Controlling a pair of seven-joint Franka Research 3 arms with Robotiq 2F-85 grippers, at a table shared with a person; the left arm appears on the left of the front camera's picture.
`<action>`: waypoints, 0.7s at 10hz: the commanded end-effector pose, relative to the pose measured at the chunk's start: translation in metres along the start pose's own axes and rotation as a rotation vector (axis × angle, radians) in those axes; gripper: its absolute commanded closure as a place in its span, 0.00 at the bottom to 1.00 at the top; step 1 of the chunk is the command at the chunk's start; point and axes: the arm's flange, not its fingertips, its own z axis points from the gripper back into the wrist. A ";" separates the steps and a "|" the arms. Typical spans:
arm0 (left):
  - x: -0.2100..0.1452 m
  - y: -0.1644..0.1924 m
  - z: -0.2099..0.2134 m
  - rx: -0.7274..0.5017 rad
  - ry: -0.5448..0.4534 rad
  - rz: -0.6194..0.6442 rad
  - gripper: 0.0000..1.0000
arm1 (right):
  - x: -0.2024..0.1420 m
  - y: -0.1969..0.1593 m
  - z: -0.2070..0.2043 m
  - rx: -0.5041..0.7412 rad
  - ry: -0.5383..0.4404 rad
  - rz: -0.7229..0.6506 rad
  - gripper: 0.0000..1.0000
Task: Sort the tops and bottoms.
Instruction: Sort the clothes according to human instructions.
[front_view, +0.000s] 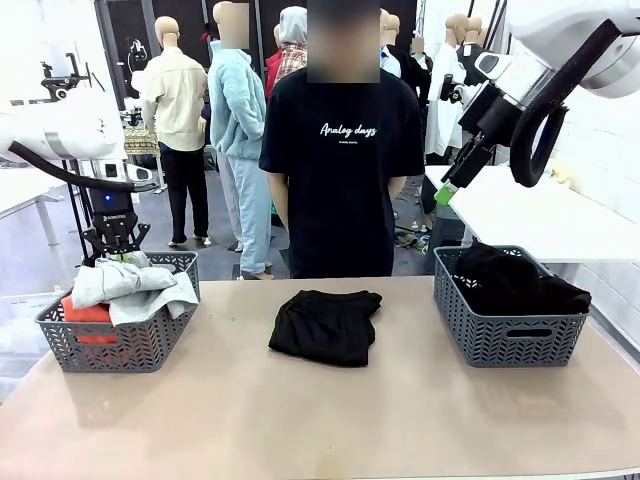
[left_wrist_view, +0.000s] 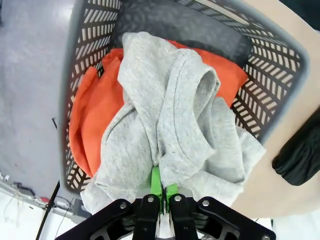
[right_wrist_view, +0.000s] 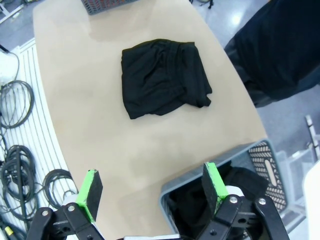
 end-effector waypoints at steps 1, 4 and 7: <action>-0.016 0.001 0.000 -0.026 -0.030 -0.011 1.00 | 0.000 0.000 0.000 -0.001 0.007 -0.001 0.00; -0.015 0.002 0.001 -0.019 -0.047 -0.017 0.67 | 0.000 0.000 0.000 -0.001 0.007 -0.001 0.00; -0.015 0.003 0.006 -0.014 -0.066 -0.024 0.10 | 0.000 0.000 0.000 -0.001 0.007 -0.001 0.00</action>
